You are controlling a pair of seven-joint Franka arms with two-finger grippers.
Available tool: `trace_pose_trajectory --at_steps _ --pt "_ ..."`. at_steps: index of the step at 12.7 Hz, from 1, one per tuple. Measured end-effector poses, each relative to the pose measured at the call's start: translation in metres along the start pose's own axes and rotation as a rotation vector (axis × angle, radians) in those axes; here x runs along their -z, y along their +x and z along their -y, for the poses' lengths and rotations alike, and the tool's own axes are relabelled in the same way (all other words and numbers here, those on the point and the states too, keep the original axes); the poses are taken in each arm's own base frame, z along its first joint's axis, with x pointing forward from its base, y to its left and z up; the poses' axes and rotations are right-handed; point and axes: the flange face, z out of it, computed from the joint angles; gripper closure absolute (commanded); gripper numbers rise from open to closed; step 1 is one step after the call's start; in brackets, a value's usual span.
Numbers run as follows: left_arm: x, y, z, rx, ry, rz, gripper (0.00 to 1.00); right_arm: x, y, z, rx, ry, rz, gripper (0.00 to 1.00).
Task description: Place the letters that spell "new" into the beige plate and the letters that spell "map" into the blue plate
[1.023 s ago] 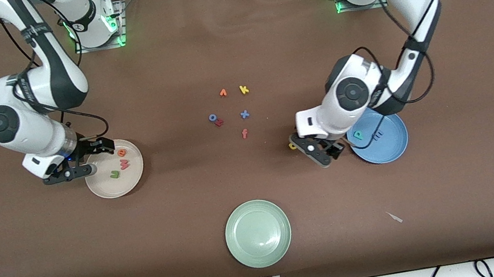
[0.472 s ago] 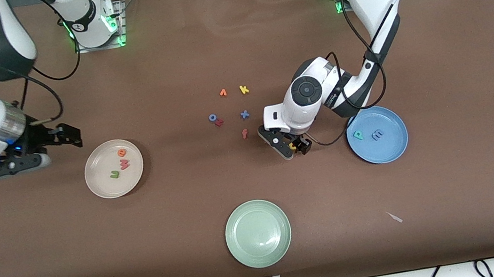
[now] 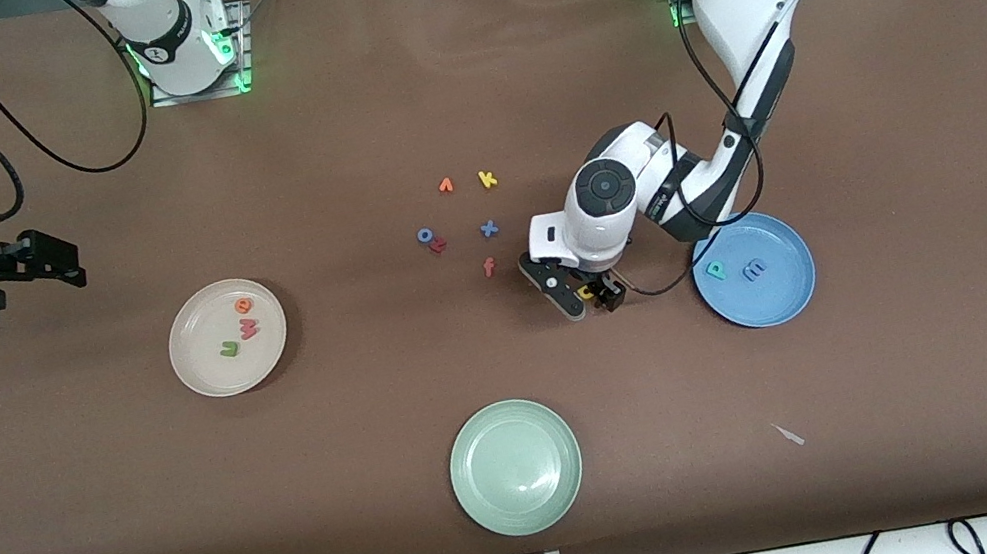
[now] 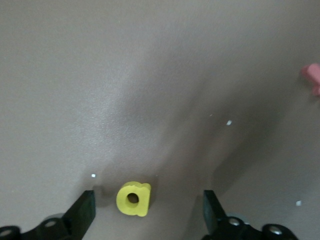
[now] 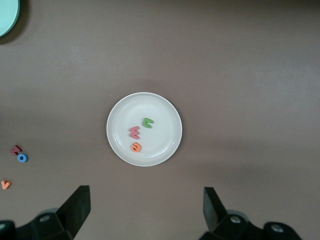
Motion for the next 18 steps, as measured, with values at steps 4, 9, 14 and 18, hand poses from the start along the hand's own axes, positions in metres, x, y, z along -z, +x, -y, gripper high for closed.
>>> trace_pose_trajectory --at_steps 4,9,14,18 --pt "0.003 0.003 -0.001 -0.012 0.019 -0.004 1.00 0.020 0.002 0.001 0.003 -0.004 -0.018 0.00" --pt "0.047 0.002 0.025 0.077 0.057 0.024 1.00 0.016 0.001 -0.009 -0.013 -0.008 0.011 0.00" --pt "0.102 -0.090 0.133 0.259 0.043 0.228 0.99 0.030 -0.001 -0.013 -0.010 -0.042 0.015 0.00" --pt "0.035 -0.170 0.189 0.306 -0.007 0.203 0.01 0.023 0.004 -0.006 0.003 -0.042 0.024 0.00"
